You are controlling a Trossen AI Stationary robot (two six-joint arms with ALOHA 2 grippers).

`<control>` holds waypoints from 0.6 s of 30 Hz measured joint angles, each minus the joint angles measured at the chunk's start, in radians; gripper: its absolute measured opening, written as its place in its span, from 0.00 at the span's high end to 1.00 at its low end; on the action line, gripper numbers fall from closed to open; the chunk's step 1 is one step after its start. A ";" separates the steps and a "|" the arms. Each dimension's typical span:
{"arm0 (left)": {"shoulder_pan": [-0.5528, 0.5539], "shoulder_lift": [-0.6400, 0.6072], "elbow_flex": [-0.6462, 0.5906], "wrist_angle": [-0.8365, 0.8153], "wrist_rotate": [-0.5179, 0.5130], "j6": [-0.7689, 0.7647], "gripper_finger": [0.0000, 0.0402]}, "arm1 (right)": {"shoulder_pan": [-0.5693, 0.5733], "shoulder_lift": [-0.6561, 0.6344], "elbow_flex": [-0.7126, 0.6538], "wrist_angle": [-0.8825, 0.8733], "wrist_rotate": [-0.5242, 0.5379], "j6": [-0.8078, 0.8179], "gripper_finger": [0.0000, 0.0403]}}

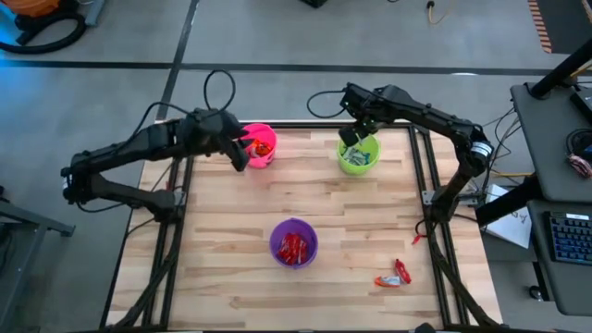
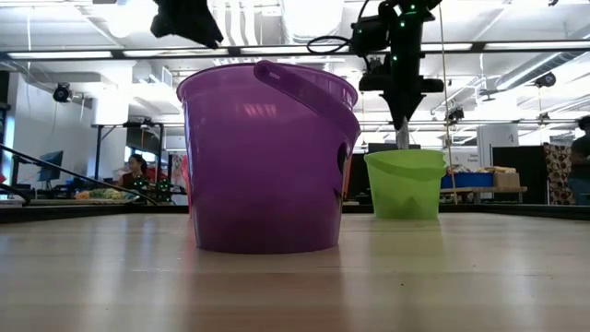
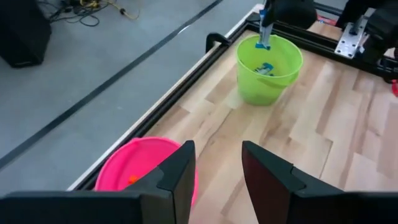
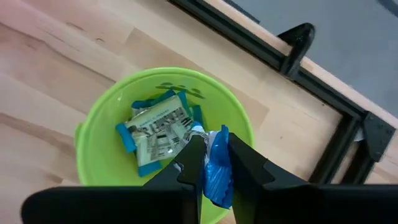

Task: Sort candy
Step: Put the white-blue chocolate into the green bucket

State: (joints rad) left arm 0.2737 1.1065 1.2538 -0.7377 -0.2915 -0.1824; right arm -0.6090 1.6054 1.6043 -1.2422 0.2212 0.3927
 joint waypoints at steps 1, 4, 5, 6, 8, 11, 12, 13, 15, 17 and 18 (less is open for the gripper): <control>0.018 0.000 -0.005 0.010 0.019 0.009 0.71 | 0.000 0.000 0.000 0.003 -0.013 0.000 0.89; 0.056 -0.001 -0.027 0.031 0.043 0.021 0.71 | 0.000 0.000 0.000 0.004 -0.028 0.000 0.88; 0.065 -0.001 -0.034 0.030 0.043 0.023 0.71 | 0.000 0.000 0.000 0.004 -0.032 0.000 0.88; 0.072 -0.001 -0.041 0.027 0.044 0.027 0.71 | 0.000 0.000 0.000 0.003 -0.039 0.000 0.88; 0.079 -0.002 -0.048 0.027 0.048 0.036 0.71 | 0.000 0.000 0.000 0.003 -0.046 0.004 0.88; 0.079 -0.002 -0.050 0.037 0.084 0.040 0.71 | 0.000 0.000 0.000 0.003 -0.071 0.007 0.88; 0.079 -0.002 -0.050 0.046 0.105 0.039 0.71 | 0.000 0.000 0.000 0.003 -0.081 0.008 0.88; 0.078 -0.002 -0.050 0.056 0.125 0.038 0.71 | 0.000 0.000 0.000 0.003 -0.090 0.008 0.88; 0.078 -0.002 -0.049 0.068 0.151 0.033 0.71 | 0.000 0.000 0.000 0.003 -0.092 0.008 0.88; 0.078 -0.002 -0.047 0.070 0.152 0.027 0.71 | 0.000 0.000 0.000 0.003 -0.093 0.009 0.88; 0.078 -0.002 -0.047 0.070 0.152 0.025 0.71 | 0.000 0.000 0.000 0.003 -0.094 0.015 0.88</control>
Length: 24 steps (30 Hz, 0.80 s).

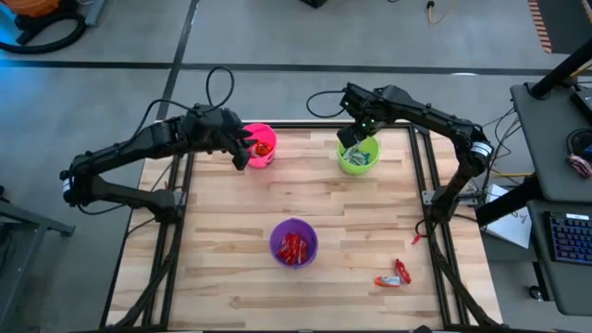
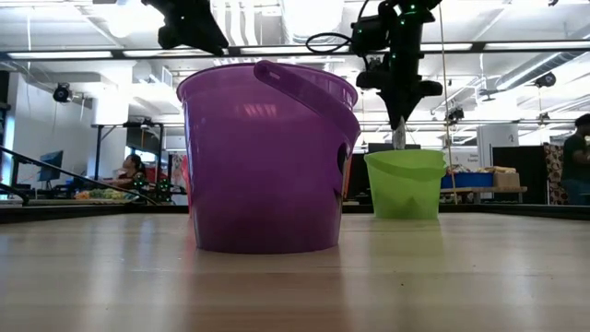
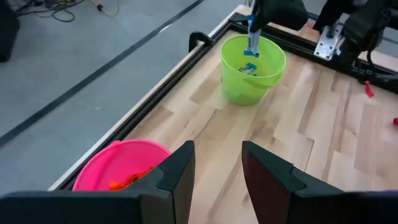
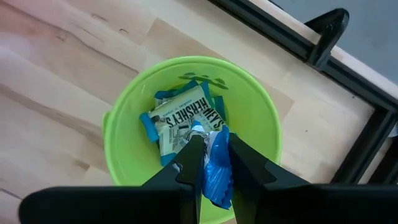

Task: Sort candy
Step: Put the white-blue chocolate into the green bucket

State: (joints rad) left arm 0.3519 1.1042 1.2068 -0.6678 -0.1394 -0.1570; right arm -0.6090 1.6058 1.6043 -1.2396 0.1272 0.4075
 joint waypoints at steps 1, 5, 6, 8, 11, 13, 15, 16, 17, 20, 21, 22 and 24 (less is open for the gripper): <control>0.000 0.000 0.000 0.001 0.000 -0.003 0.71 | 0.000 0.000 0.000 0.000 0.000 0.016 0.88; 0.000 0.000 0.000 0.003 0.000 -0.011 0.71 | 0.000 0.000 0.000 -0.005 -0.020 0.057 0.88; 0.000 0.000 0.000 0.003 0.000 -0.011 0.71 | 0.000 0.000 0.000 -0.006 -0.029 0.065 0.88; 0.000 0.000 0.001 0.003 0.000 -0.012 0.71 | 0.000 0.000 -0.001 -0.006 -0.032 0.069 0.88; 0.000 0.000 0.001 0.003 0.000 -0.012 0.71 | 0.000 0.000 -0.002 -0.005 -0.016 0.064 0.88; 0.000 0.000 0.001 0.003 -0.001 -0.012 0.71 | 0.004 0.000 -0.002 0.003 0.074 0.053 0.88; 0.000 0.000 0.001 0.003 -0.001 -0.012 0.71 | 0.014 0.000 -0.002 0.004 0.149 0.042 0.88; 0.000 0.000 0.001 0.002 -0.001 -0.013 0.71 | 0.019 0.000 -0.002 0.010 0.176 0.032 0.88; 0.000 0.000 0.001 0.002 -0.001 -0.013 0.71 | 0.025 0.000 -0.002 0.020 0.195 0.019 0.88; 0.000 0.000 0.001 0.002 -0.003 -0.013 0.71 | 0.031 0.000 -0.002 0.026 0.181 -0.031 0.88; 0.000 0.000 0.001 0.002 -0.007 -0.013 0.71 | 0.031 0.000 -0.002 0.026 0.155 -0.038 0.88; 0.000 0.000 0.001 0.003 -0.008 -0.013 0.71 | 0.031 0.000 -0.002 0.026 0.127 -0.045 0.88; 0.000 0.000 0.001 0.003 -0.008 -0.013 0.71 | 0.031 0.000 -0.002 0.026 0.081 -0.030 0.88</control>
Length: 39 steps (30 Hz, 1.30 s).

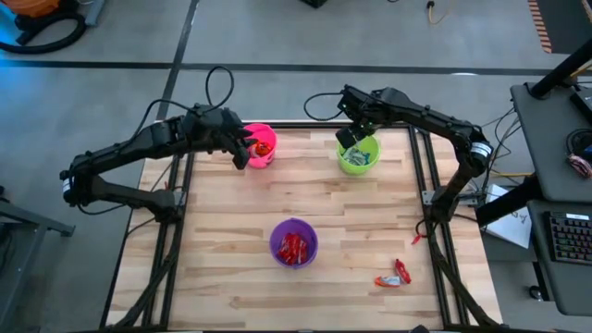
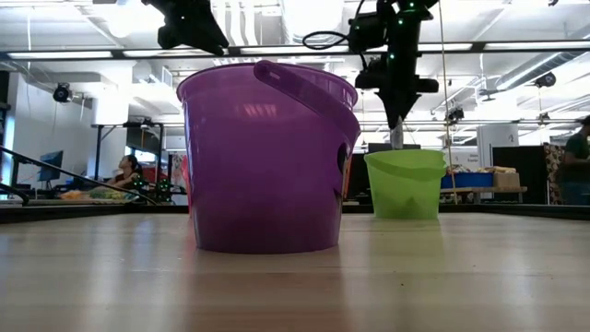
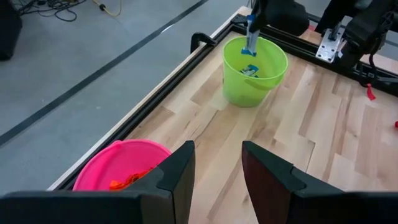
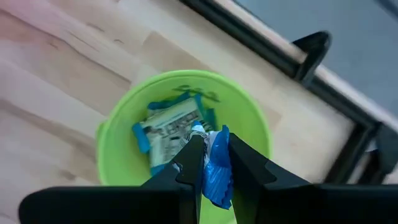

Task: Sort candy
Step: Put the white-blue chocolate into the green bucket, then put the red chocolate into the violet bucket

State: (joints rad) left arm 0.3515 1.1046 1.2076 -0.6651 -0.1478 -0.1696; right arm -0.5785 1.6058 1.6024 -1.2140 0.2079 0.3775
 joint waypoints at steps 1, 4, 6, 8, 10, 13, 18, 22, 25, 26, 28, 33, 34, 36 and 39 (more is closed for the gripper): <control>0.000 0.000 0.000 0.000 0.000 0.000 0.71 | 0.000 0.000 0.000 0.000 -0.011 0.020 0.88; 0.000 0.000 0.000 0.000 0.000 0.000 0.71 | 0.000 0.000 0.000 0.011 -0.027 0.023 0.88; 0.000 0.000 0.000 0.000 0.000 0.000 0.71 | 0.000 0.000 0.000 0.024 -0.032 0.023 0.88; 0.000 0.000 0.000 0.000 0.000 0.000 0.71 | 0.000 0.000 0.000 0.035 -0.028 0.026 0.88; 0.000 0.001 0.000 0.000 0.000 0.000 0.71 | 0.000 0.000 0.000 0.052 -0.008 0.019 0.88; 0.000 0.001 0.000 0.000 0.000 0.000 0.71 | 0.000 0.000 0.000 0.049 -0.006 0.006 0.88; 0.000 0.001 0.000 0.000 0.000 0.000 0.71 | 0.000 0.000 0.000 0.052 0.009 0.017 0.88; 0.000 0.001 0.000 0.000 0.000 0.000 0.71 | 0.000 0.000 0.000 0.053 -0.013 0.016 0.87; 0.000 0.001 0.000 0.000 0.000 0.000 0.71 | 0.000 0.000 0.000 0.053 -0.018 0.017 0.83; 0.000 0.001 0.000 0.000 0.000 0.000 0.71 | 0.000 0.000 0.000 0.053 -0.018 0.024 0.80; 0.000 0.001 0.000 0.000 0.000 0.000 0.71 | 0.000 0.000 0.000 0.053 -0.019 0.056 0.75; 0.000 0.001 0.000 -0.001 0.000 0.000 0.71 | 0.000 0.000 0.001 0.042 -0.048 0.100 0.60; 0.000 0.001 0.000 -0.001 0.000 0.000 0.71 | 0.000 0.000 0.007 0.021 -0.072 0.105 0.58; 0.000 0.001 0.000 -0.001 0.000 -0.001 0.71 | 0.000 -0.003 0.029 -0.025 -0.118 0.130 0.54; 0.000 0.001 -0.002 -0.010 0.000 -0.013 0.71 | 0.009 -0.046 0.067 -0.087 -0.235 0.120 0.52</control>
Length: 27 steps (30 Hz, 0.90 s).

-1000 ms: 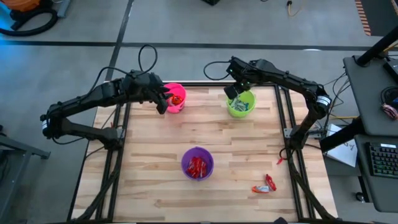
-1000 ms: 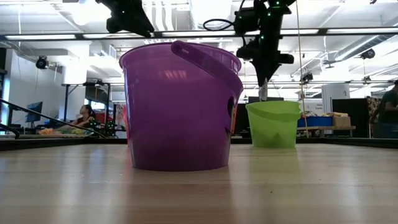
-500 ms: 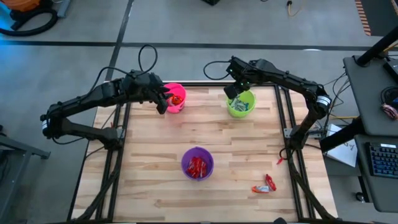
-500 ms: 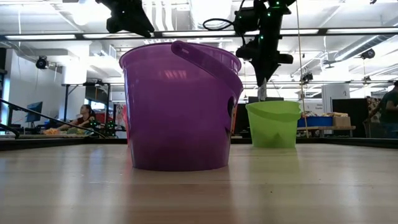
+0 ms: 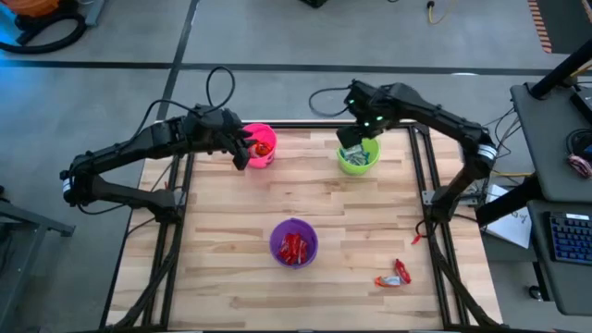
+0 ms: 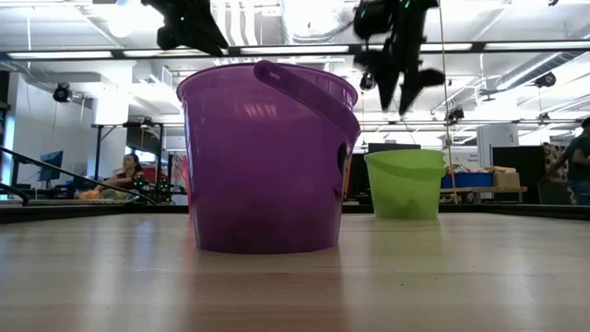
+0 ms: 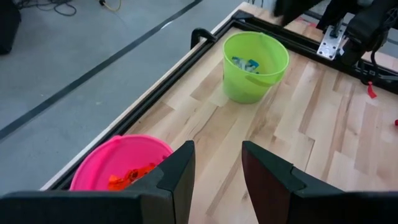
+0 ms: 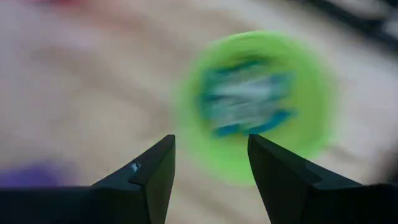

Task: Sort candy
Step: Put the red chocolate into the violet bucket

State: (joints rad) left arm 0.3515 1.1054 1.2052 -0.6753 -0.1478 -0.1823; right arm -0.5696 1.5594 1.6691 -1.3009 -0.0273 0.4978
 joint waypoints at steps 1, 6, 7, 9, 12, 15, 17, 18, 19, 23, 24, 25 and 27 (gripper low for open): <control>0.000 0.000 0.000 -0.004 0.000 -0.002 0.71 | 0.003 -0.024 0.011 0.000 -0.099 -0.027 0.52; -0.002 0.000 -0.001 -0.027 0.006 -0.002 0.71 | 0.084 -0.139 0.014 -0.005 -0.468 0.092 0.52; -0.002 0.000 -0.001 -0.027 0.016 -0.002 0.71 | 0.118 -0.157 0.012 -0.011 -0.466 0.127 0.52; -0.004 0.000 -0.001 -0.028 0.043 -0.003 0.71 | 0.196 -0.187 0.011 -0.027 -0.450 0.181 0.52; -0.015 0.000 -0.001 -0.028 0.071 -0.021 0.71 | 0.330 -0.203 0.002 -0.099 -0.393 0.324 0.52; -0.045 -0.001 -0.001 -0.028 0.087 -0.041 0.71 | 0.470 -0.193 -0.020 -0.154 -0.347 0.471 0.52; -0.077 -0.003 -0.001 -0.028 0.090 -0.048 0.71 | 0.560 -0.185 -0.044 -0.171 -0.345 0.555 0.52; -0.097 -0.003 -0.001 -0.028 0.090 -0.054 0.71 | 0.603 -0.184 -0.057 -0.170 -0.346 0.587 0.52; -0.119 -0.004 -0.001 -0.028 0.090 -0.061 0.71 | 0.644 -0.182 -0.071 -0.171 -0.347 0.617 0.52; -0.219 -0.005 -0.001 -0.028 0.085 -0.116 0.71 | 0.781 -0.164 -0.136 -0.175 -0.346 0.731 0.52; -0.246 -0.005 -0.001 -0.028 0.082 -0.131 0.71 | 0.810 -0.161 -0.155 -0.178 -0.346 0.760 0.52; -0.276 -0.005 -0.001 -0.028 0.072 -0.144 0.71 | 0.835 -0.161 -0.176 -0.178 -0.345 0.786 0.52; -0.340 -0.005 -0.001 -0.028 0.031 -0.169 0.71 | 0.880 -0.162 -0.227 -0.178 -0.344 0.830 0.52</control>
State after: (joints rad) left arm 0.0117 1.1004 1.2037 -0.7028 -0.1170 -0.3514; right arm 0.3104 1.3975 1.4420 -1.4787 -0.3712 1.3274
